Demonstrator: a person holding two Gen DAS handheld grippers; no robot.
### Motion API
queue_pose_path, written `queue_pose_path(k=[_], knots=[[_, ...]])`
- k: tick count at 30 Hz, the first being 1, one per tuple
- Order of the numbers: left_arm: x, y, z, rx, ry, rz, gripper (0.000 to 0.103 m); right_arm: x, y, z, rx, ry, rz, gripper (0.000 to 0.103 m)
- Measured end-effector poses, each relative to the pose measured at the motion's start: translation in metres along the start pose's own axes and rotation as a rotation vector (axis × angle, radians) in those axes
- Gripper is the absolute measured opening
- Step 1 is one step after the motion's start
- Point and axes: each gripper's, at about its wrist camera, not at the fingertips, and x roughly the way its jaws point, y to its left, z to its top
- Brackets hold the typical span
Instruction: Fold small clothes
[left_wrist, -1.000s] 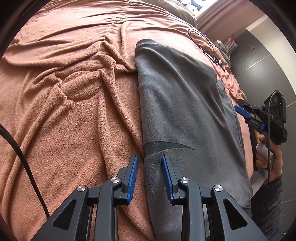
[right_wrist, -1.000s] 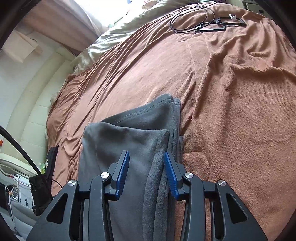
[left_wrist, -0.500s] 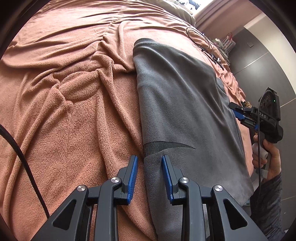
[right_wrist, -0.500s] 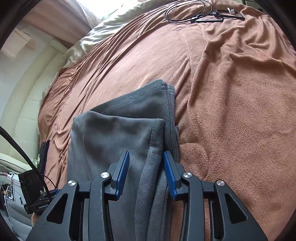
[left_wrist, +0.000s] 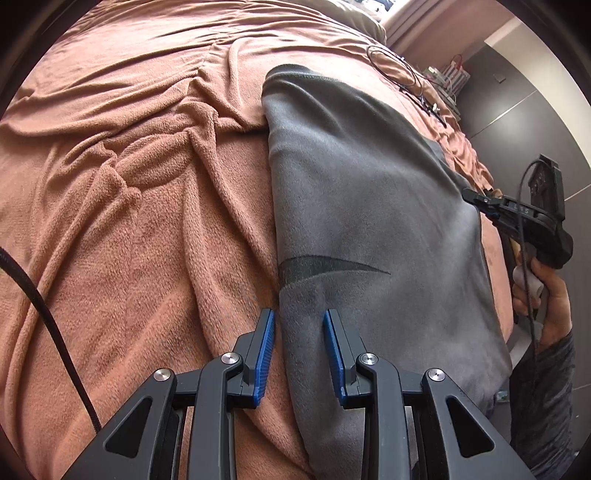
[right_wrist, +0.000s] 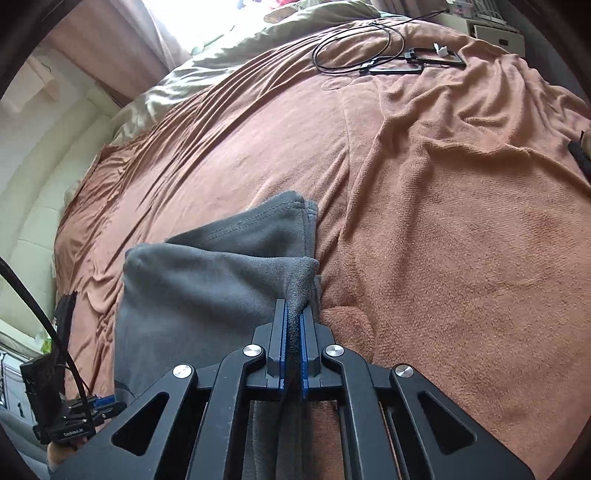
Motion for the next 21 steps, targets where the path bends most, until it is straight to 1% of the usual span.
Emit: queue_pose_path(k=[2,3,4,5,6,7,10,16,18,21], knots=[[-0.002,-0.002,-0.005,0.005,0.007,0.0,0.029,-0.004,0.008,-0.002,-0.011,0.018,-0.022,0.009],[-0.003,-0.003,-0.008,0.008,0.012,0.0,0.03,-0.009,0.012,-0.002,-0.018,0.019,-0.029,0.016],[-0.004,-0.005,-0.011,0.011,0.016,0.002,0.032,-0.014,0.015,-0.001,-0.023,0.019,-0.027,0.03],[-0.004,-0.006,-0.013,0.015,0.018,0.004,0.034,-0.021,0.018,-0.006,-0.027,0.016,-0.014,0.039],[-0.005,-0.009,-0.016,0.021,0.02,0.005,0.038,-0.028,0.021,-0.008,-0.029,0.014,-0.006,0.057],[-0.006,-0.012,-0.019,0.029,0.022,0.005,0.041,-0.034,0.02,-0.012,-0.033,0.012,-0.004,0.062],[-0.007,-0.02,-0.029,0.048,0.025,0.007,0.05,-0.048,0.021,-0.033,-0.055,0.038,0.009,0.063],[-0.01,-0.03,-0.045,0.063,0.021,0.023,0.053,-0.057,0.03,-0.079,-0.113,0.114,0.0,0.063],[-0.011,-0.032,-0.049,0.067,0.021,0.026,0.053,-0.059,0.032,-0.091,-0.129,0.131,-0.003,0.063],[-0.015,-0.032,-0.057,0.057,0.01,0.027,0.053,-0.065,0.035,-0.109,-0.15,0.137,-0.034,0.062]])
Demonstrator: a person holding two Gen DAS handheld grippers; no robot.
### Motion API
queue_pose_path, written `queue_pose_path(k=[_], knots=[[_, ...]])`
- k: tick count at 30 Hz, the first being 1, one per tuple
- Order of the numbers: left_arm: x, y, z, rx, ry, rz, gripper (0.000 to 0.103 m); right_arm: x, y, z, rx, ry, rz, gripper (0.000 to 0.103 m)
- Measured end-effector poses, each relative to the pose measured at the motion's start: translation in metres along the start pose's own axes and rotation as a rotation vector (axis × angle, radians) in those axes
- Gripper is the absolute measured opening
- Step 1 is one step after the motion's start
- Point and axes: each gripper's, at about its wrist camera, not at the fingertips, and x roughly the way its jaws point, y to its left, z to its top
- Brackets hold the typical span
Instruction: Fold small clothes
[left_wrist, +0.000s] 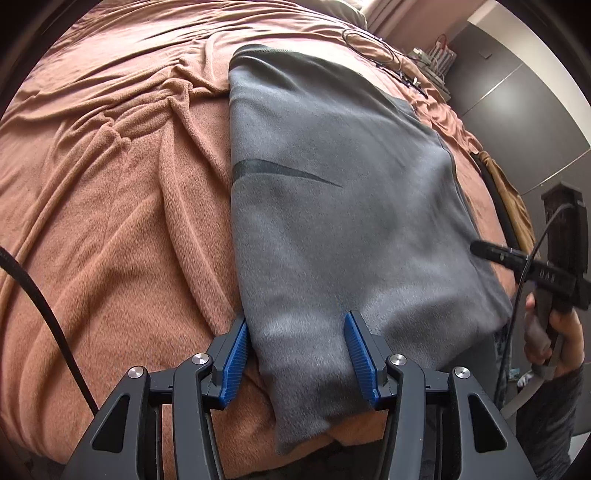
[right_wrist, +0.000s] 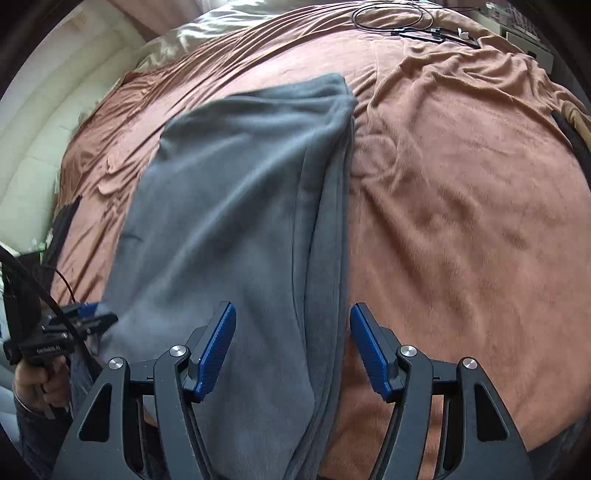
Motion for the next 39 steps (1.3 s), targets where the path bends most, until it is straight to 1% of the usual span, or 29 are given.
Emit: queue_pose_path(k=[3,5,7,8,10,13,17,18,20,21,22,23,24,25,27,31,35,39], knots=[[0.0,-0.002,-0.01,-0.002,-0.012,-0.009,0.053,-0.003,0.0,-0.019,0.015,-0.01,0.007,0.062],[0.001,-0.001,-0.015,-0.02,-0.025,-0.026,0.053,-0.004,-0.003,-0.031,0.035,-0.022,0.012,0.062],[-0.001,0.005,-0.021,-0.049,-0.039,-0.054,0.053,-0.006,-0.005,-0.044,0.051,-0.037,0.021,0.05],[-0.003,0.007,-0.023,-0.064,-0.045,-0.066,0.053,-0.008,-0.008,-0.05,0.06,-0.053,0.027,0.048],[-0.007,0.013,-0.027,-0.096,-0.06,-0.097,0.051,-0.012,-0.013,-0.058,0.083,-0.081,0.047,0.039],[-0.016,0.018,-0.032,-0.14,-0.106,-0.116,0.051,-0.017,-0.024,-0.068,0.13,-0.109,0.097,0.035],[-0.01,0.026,-0.035,-0.205,-0.102,-0.159,0.051,-0.018,-0.033,-0.076,0.183,-0.128,0.152,0.035],[-0.011,0.029,-0.037,-0.229,-0.113,-0.174,0.05,-0.019,-0.034,-0.077,0.192,-0.132,0.159,0.032],[-0.007,0.033,-0.039,-0.268,-0.121,-0.204,0.043,-0.019,-0.038,-0.084,0.217,-0.142,0.179,0.026],[-0.005,0.035,-0.042,-0.285,-0.118,-0.217,0.038,-0.019,-0.039,-0.087,0.23,-0.145,0.198,0.016],[-0.005,0.036,-0.043,-0.291,-0.122,-0.217,0.031,-0.019,-0.039,-0.089,0.24,-0.147,0.23,0.011],[-0.006,0.037,-0.045,-0.288,-0.121,-0.21,0.027,-0.02,-0.039,-0.09,0.243,-0.154,0.234,0.01],[-0.007,0.037,-0.045,-0.286,-0.118,-0.21,0.018,-0.023,-0.038,-0.091,0.238,-0.162,0.224,0.01],[-0.01,0.039,-0.047,-0.285,-0.117,-0.217,0.013,-0.024,-0.037,-0.093,0.237,-0.166,0.224,0.009],[-0.017,0.04,-0.047,-0.278,-0.12,-0.221,0.01,-0.027,-0.037,-0.095,0.239,-0.172,0.227,0.009],[-0.034,0.038,-0.047,-0.243,-0.129,-0.214,0.009,-0.035,-0.034,-0.103,0.243,-0.18,0.262,0.008],[-0.05,0.038,-0.051,-0.238,-0.117,-0.221,0.009,-0.038,-0.032,-0.111,0.246,-0.175,0.302,0.008],[-0.064,0.039,-0.061,-0.209,-0.107,-0.22,0.009,-0.04,-0.026,-0.123,0.225,-0.163,0.293,0.008]])
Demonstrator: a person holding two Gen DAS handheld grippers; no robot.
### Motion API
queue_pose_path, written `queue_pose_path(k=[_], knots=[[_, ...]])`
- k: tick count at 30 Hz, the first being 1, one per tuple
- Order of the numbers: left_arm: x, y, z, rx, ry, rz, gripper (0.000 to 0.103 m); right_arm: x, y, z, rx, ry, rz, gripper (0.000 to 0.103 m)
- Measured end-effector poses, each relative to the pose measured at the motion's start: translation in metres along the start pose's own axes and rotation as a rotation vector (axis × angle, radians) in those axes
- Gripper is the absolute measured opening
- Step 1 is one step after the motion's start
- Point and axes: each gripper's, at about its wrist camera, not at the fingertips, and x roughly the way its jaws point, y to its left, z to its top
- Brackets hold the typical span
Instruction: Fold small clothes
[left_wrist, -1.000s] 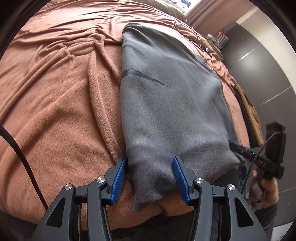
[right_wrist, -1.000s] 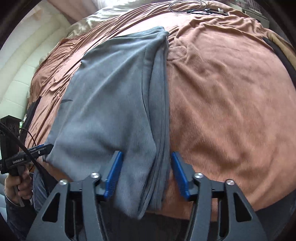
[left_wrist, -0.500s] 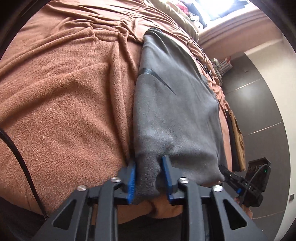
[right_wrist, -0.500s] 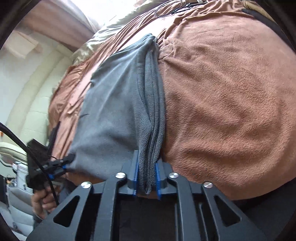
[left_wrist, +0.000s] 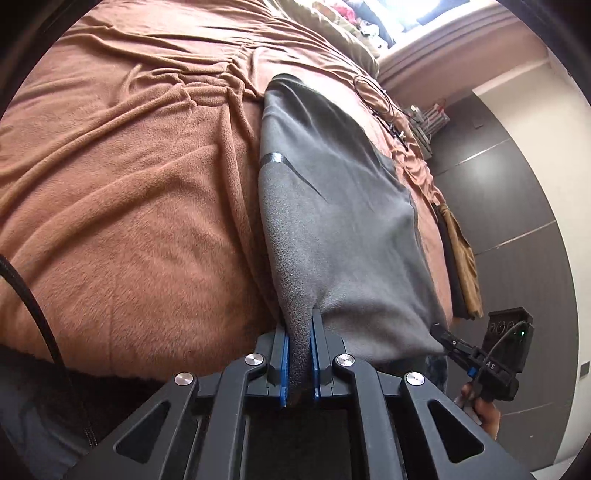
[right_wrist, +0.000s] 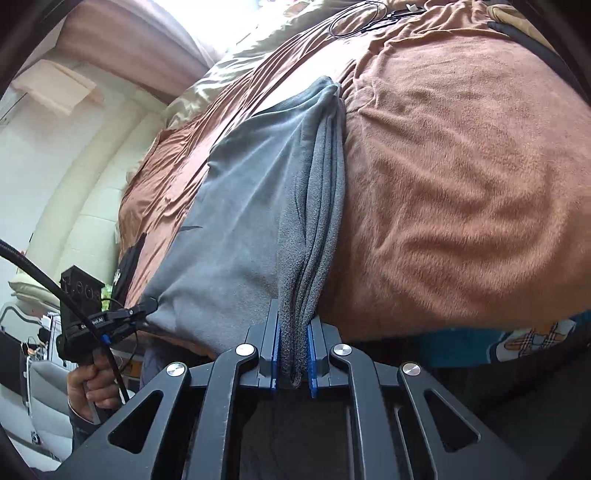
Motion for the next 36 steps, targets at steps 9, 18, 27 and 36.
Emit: queue_pose_path(k=[9,18,27,36], knots=[[-0.01,0.009,-0.032,0.037,0.027,0.002,0.009,-0.002,0.002,-0.029,0.005,0.009,0.001,0.008],[0.001,0.024,-0.024,0.02,0.045,0.059,0.046,-0.004,0.017,-0.018,-0.035,0.013,-0.112,0.051],[0.015,0.026,0.019,0.021,0.007,0.072,0.049,0.0,0.004,0.036,-0.036,-0.037,-0.073,0.058],[0.038,0.031,0.061,0.015,0.022,0.078,0.049,0.053,-0.022,0.07,0.022,0.029,0.019,0.058]])
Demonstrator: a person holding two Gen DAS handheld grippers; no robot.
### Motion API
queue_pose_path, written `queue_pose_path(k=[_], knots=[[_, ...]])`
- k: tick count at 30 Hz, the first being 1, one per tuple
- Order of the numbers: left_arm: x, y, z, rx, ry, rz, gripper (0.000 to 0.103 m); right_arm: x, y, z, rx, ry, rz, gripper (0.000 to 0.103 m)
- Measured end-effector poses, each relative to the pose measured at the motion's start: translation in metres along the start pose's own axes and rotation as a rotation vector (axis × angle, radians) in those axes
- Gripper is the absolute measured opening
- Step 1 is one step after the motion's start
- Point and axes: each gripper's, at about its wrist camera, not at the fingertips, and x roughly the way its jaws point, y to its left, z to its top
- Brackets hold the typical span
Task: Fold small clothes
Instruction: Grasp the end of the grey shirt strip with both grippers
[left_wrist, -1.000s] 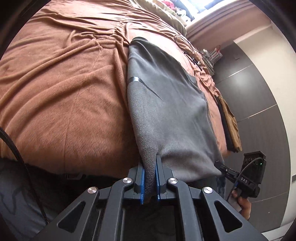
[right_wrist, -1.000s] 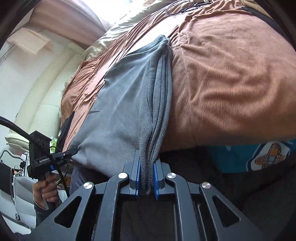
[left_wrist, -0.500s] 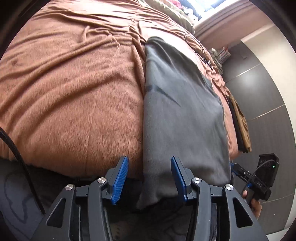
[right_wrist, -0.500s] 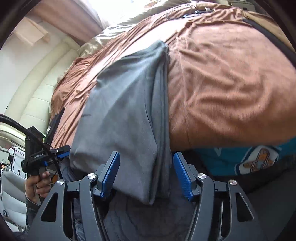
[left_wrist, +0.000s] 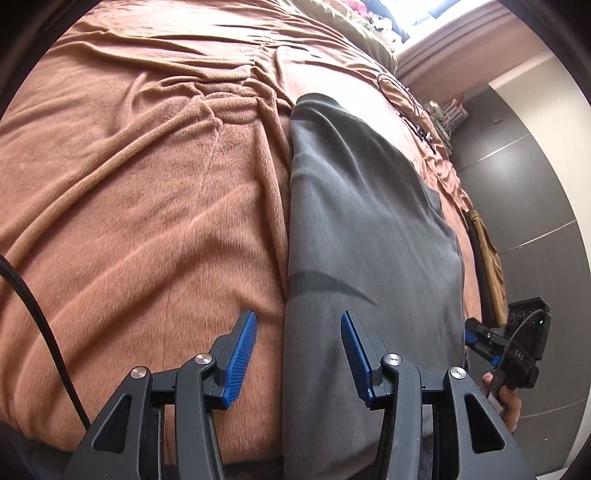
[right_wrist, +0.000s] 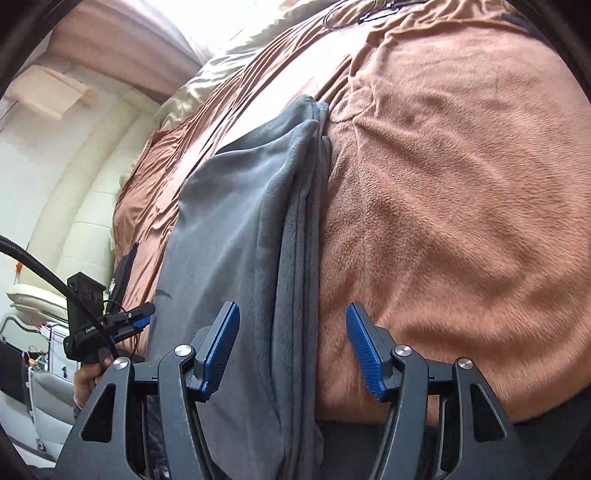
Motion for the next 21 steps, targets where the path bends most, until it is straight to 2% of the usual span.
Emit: queue_pose_path(k=[6,11,15,17,21], knots=[[0.016,0.001,0.03,-0.018,-0.003,-0.002,0.048,0.026,-0.012,0.034,0.034,0.015,0.067,0.058],[0.029,-0.004,0.055,-0.017,-0.003,0.004,0.045,0.045,-0.017,0.059,0.037,0.03,0.078,0.058],[0.037,-0.007,0.077,-0.015,-0.009,0.009,0.044,0.057,-0.02,0.076,0.044,0.041,0.081,0.048],[0.04,-0.008,0.086,-0.013,-0.016,0.002,0.037,0.063,-0.023,0.083,0.056,0.046,0.091,0.044],[0.053,-0.01,0.105,-0.004,-0.004,0.007,0.035,0.077,-0.031,0.097,0.073,0.057,0.114,0.035]])
